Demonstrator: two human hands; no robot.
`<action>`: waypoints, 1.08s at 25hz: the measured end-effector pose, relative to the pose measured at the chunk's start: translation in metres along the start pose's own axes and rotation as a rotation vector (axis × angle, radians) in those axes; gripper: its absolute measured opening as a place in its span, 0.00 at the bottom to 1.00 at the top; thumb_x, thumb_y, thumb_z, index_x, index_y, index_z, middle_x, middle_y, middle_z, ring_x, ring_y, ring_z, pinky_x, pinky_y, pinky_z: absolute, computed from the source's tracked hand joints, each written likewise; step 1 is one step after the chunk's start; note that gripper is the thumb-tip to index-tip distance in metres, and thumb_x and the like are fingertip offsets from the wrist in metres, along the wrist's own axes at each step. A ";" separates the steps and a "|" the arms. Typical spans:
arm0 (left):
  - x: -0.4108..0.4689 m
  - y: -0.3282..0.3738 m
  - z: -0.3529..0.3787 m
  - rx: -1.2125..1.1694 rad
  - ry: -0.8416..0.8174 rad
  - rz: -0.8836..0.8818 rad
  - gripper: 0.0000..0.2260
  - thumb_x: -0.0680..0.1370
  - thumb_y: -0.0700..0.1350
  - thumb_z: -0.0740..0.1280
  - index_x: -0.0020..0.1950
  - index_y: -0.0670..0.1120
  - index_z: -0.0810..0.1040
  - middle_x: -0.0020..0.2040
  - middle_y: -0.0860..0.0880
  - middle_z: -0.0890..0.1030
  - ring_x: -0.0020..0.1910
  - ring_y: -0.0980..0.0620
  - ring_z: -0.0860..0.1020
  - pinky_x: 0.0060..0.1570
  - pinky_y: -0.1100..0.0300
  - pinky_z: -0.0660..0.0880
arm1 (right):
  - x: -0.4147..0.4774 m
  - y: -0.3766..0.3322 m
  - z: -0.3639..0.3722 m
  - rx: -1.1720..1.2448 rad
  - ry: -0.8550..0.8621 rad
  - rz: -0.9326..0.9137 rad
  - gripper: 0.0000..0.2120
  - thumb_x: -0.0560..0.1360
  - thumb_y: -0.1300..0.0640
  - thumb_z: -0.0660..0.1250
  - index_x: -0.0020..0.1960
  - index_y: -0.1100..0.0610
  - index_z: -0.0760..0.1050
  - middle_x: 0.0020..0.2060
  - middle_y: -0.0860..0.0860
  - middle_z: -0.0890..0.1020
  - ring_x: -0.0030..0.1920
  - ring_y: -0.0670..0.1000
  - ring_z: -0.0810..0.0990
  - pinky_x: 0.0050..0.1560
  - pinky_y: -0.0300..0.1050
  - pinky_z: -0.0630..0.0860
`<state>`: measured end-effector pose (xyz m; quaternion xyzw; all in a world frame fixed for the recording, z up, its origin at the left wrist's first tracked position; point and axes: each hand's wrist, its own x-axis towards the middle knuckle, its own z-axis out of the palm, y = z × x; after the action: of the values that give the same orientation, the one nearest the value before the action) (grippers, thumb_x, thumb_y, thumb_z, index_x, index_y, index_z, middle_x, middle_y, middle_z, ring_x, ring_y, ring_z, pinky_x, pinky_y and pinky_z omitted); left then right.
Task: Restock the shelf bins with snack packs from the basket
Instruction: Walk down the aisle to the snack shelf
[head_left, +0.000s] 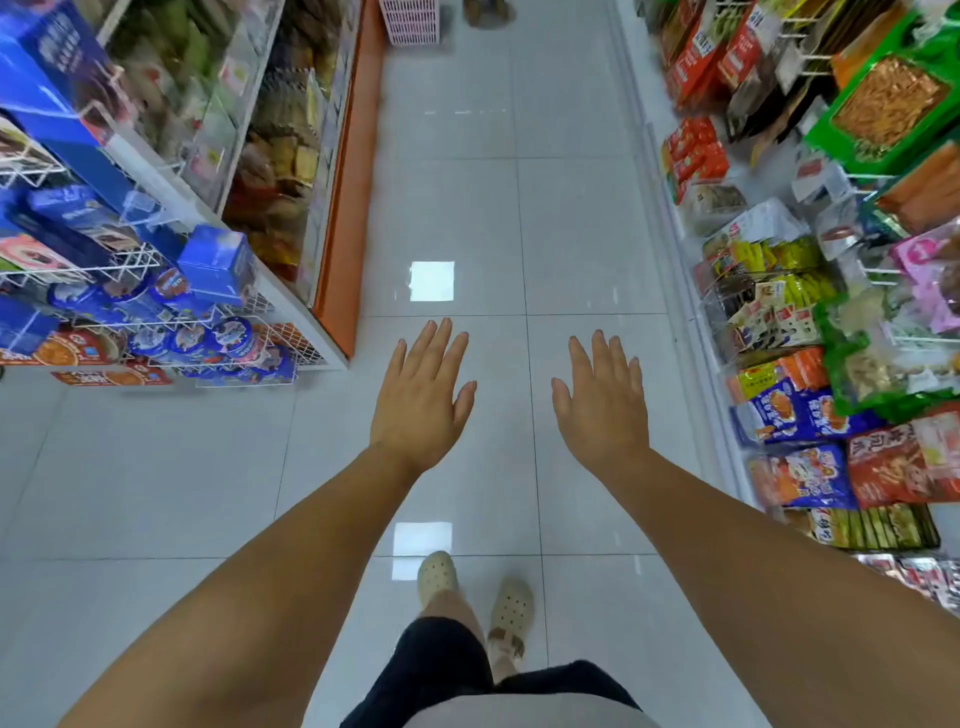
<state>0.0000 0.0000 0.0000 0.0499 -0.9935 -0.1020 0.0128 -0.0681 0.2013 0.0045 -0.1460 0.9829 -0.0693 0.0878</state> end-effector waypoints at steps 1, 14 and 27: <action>0.008 -0.003 0.001 0.013 0.000 -0.008 0.26 0.82 0.55 0.51 0.78 0.48 0.54 0.79 0.47 0.53 0.78 0.49 0.49 0.76 0.49 0.48 | 0.008 0.002 0.000 -0.010 0.003 0.001 0.27 0.82 0.47 0.48 0.78 0.54 0.49 0.78 0.56 0.51 0.78 0.57 0.46 0.77 0.54 0.43; 0.243 -0.086 0.012 0.017 -0.043 0.030 0.26 0.82 0.56 0.47 0.78 0.47 0.54 0.79 0.47 0.54 0.78 0.48 0.50 0.76 0.48 0.49 | 0.251 -0.017 -0.023 -0.039 -0.017 0.049 0.27 0.82 0.47 0.48 0.78 0.55 0.50 0.78 0.57 0.50 0.78 0.57 0.45 0.77 0.55 0.43; 0.594 -0.136 -0.001 0.041 -0.020 -0.017 0.26 0.82 0.56 0.48 0.78 0.48 0.52 0.79 0.47 0.52 0.78 0.49 0.48 0.76 0.49 0.47 | 0.597 -0.003 -0.079 -0.077 -0.029 0.050 0.27 0.82 0.46 0.45 0.78 0.54 0.47 0.78 0.57 0.48 0.78 0.57 0.44 0.77 0.55 0.42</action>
<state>-0.5778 -0.1930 -0.0175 0.0576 -0.9950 -0.0822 0.0010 -0.6447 0.0289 -0.0089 -0.1255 0.9869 -0.0271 0.0982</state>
